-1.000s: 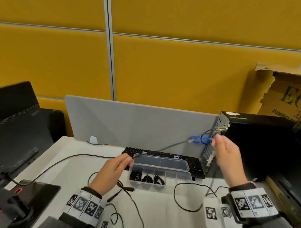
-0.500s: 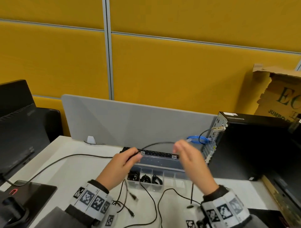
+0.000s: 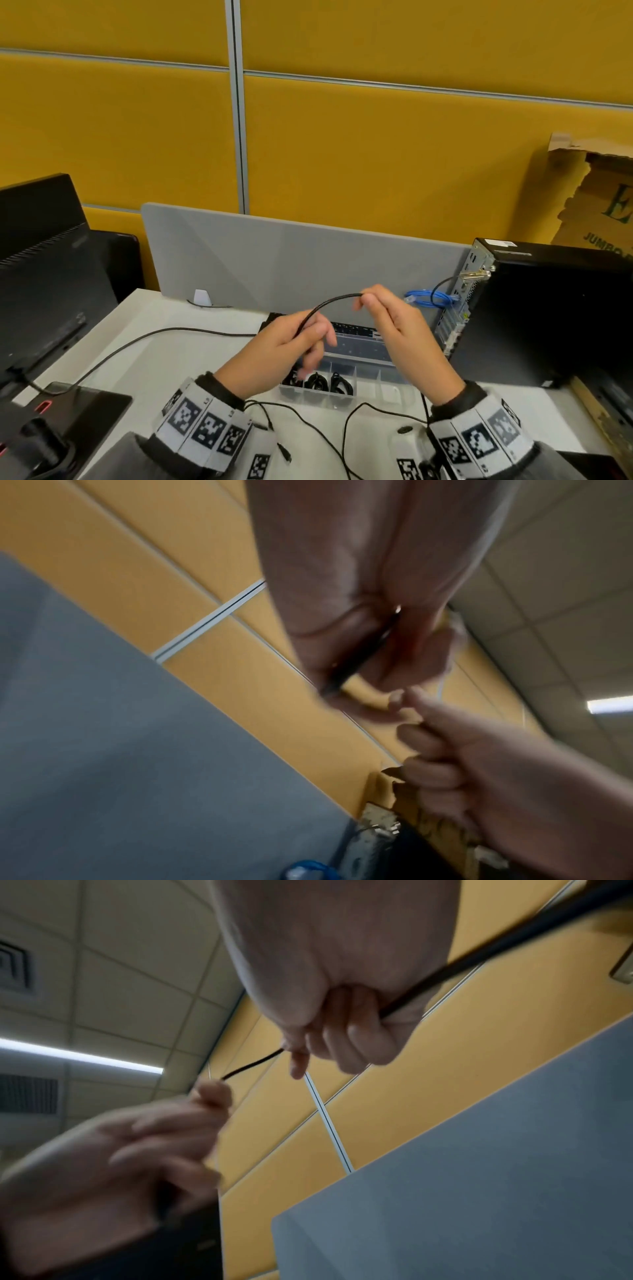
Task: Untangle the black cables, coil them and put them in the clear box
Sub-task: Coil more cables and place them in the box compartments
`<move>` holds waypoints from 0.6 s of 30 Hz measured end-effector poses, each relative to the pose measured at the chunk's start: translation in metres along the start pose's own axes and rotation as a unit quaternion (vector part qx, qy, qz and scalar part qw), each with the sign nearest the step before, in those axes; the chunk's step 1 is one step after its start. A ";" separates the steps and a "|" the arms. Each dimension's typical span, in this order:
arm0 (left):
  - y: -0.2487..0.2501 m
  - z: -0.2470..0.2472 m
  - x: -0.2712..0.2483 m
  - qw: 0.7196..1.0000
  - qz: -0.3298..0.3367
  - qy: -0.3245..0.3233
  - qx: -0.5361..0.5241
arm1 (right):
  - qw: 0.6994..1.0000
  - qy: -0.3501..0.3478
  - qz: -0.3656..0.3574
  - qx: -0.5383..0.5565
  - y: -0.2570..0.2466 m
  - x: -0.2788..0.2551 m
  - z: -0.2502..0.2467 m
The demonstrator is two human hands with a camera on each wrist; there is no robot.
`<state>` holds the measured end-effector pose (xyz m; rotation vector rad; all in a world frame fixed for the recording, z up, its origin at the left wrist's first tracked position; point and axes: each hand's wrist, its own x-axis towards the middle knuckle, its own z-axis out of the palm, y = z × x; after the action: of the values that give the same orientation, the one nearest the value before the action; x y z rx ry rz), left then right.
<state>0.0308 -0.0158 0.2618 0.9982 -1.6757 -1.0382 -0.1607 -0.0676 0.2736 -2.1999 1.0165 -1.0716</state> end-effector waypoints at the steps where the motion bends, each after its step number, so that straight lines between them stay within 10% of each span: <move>1: 0.006 -0.001 -0.001 0.994 -0.011 0.009 -0.109 | 0.999 0.004 0.006 -0.045 0.006 0.003 0.001; 5: 0.023 -0.012 0.006 0.928 0.022 0.174 -0.329 | 0.939 -0.187 -0.008 -0.288 0.022 -0.007 0.021; 9: -0.006 -0.015 0.013 0.979 0.007 0.204 0.022 | 0.923 -0.319 -0.097 -0.192 -0.011 -0.034 0.049; 12: -0.032 -0.010 0.004 0.961 -0.073 0.111 0.241 | 0.957 -0.236 -0.119 -0.122 -0.025 -0.023 0.034; 16: -0.019 0.002 -0.011 0.986 -0.159 -0.029 -0.034 | 0.991 -0.005 -0.084 -0.105 -0.001 -0.001 0.013; 18: -0.005 0.007 -0.013 0.975 -0.127 -0.031 -0.180 | 0.984 -0.022 -0.034 -0.171 0.009 -0.001 0.018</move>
<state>0.0284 -0.0041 0.2521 0.9586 -1.3622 -1.4942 -0.1503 -0.0707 0.2564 -2.5335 1.1864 -0.9263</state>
